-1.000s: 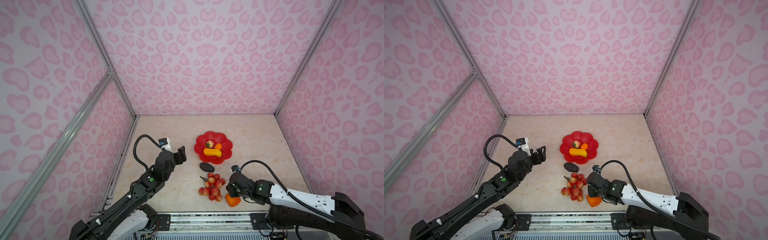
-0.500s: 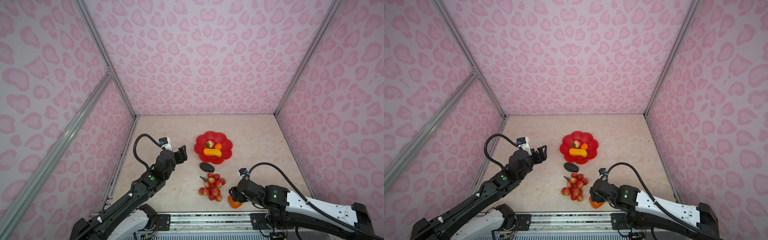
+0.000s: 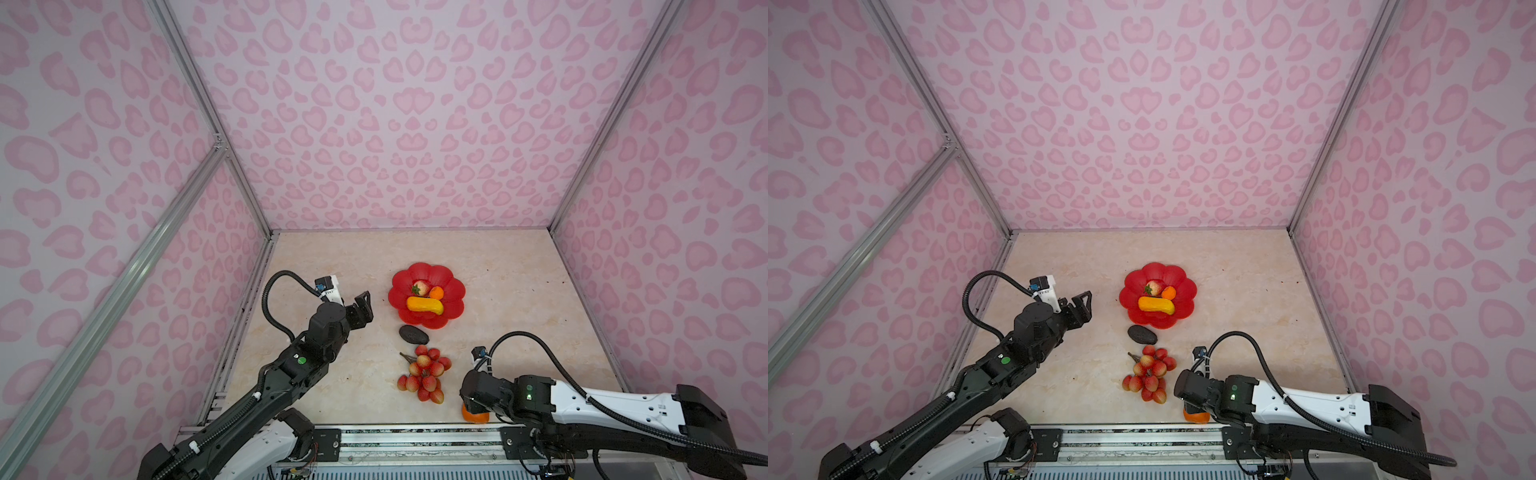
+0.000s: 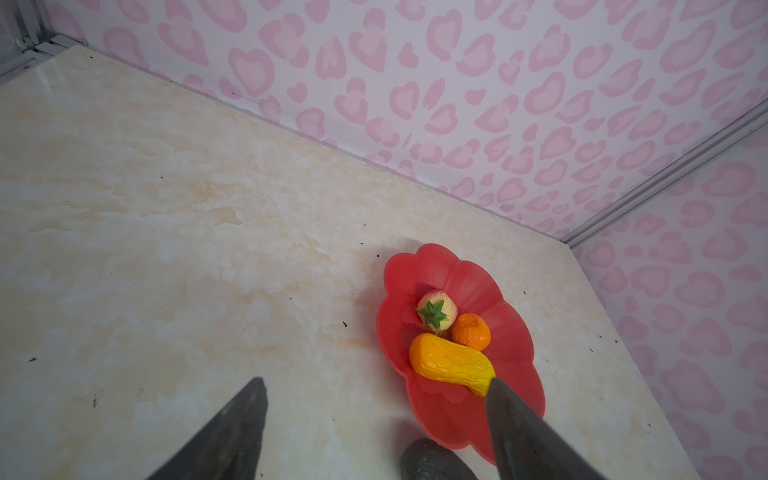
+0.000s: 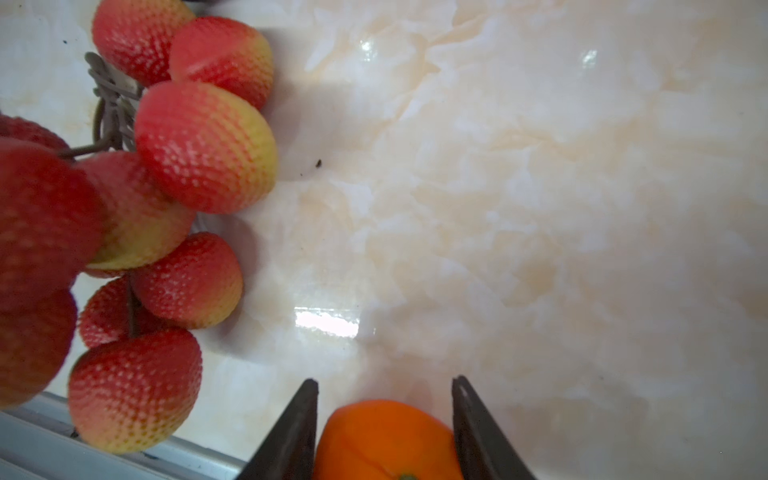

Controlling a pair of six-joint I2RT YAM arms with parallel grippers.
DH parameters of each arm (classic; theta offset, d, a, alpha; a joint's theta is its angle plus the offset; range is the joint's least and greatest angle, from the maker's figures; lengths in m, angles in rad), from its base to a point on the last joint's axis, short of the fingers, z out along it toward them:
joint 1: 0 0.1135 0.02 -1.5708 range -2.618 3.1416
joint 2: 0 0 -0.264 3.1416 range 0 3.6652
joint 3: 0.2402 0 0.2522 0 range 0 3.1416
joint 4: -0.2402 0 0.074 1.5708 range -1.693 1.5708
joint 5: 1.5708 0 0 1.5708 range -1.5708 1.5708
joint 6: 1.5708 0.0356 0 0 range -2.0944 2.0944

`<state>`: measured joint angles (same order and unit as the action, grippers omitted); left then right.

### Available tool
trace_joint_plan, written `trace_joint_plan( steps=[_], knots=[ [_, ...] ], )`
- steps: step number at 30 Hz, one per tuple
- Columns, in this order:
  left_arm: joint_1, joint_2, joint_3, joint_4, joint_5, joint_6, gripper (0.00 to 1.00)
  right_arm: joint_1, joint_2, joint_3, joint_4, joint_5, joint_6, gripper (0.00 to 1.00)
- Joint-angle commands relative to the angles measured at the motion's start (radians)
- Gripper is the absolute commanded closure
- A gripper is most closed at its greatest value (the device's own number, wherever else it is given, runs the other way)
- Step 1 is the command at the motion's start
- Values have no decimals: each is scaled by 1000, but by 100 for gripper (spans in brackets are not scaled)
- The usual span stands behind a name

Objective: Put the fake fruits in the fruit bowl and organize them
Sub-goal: 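Grasp the orange persimmon with the right gripper while the left gripper withdraws, then carry the persimmon into the bowl and release it with the right gripper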

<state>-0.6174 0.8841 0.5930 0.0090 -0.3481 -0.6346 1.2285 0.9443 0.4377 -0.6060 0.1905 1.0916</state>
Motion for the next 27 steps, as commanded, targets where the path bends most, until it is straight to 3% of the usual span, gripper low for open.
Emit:
trace_joint_plan(
  steps=[1, 2, 4, 7, 11, 17, 21, 27],
  knots=[
    [-1, -1, -5, 14, -9, -11, 17, 0, -15, 7, -10, 36, 30, 67],
    [-1, 1, -5, 15, -7, -13, 16, 0, -23, 11, -16, 52, 30, 70],
    [-1, 6, -4, 15, -5, -13, 17, -1, -38, 30, -34, 92, 16, 92],
    [0, 12, -2, 14, -2, -13, 16, -9, -60, 65, -88, 139, -1, 98],
    [0, 11, -6, 15, -3, -11, 16, -83, -89, 113, -123, 159, -78, 99],
    [0, 5, -21, 7, 4, -15, 16, -349, -95, 243, -58, 124, -344, 97],
    [1, -7, -35, 1, 12, -23, 16, -487, 21, 349, 70, 85, -497, 96],
    [2, -10, -37, -14, 91, -5, 16, -579, 276, 500, 278, 66, -623, 95]
  ],
)
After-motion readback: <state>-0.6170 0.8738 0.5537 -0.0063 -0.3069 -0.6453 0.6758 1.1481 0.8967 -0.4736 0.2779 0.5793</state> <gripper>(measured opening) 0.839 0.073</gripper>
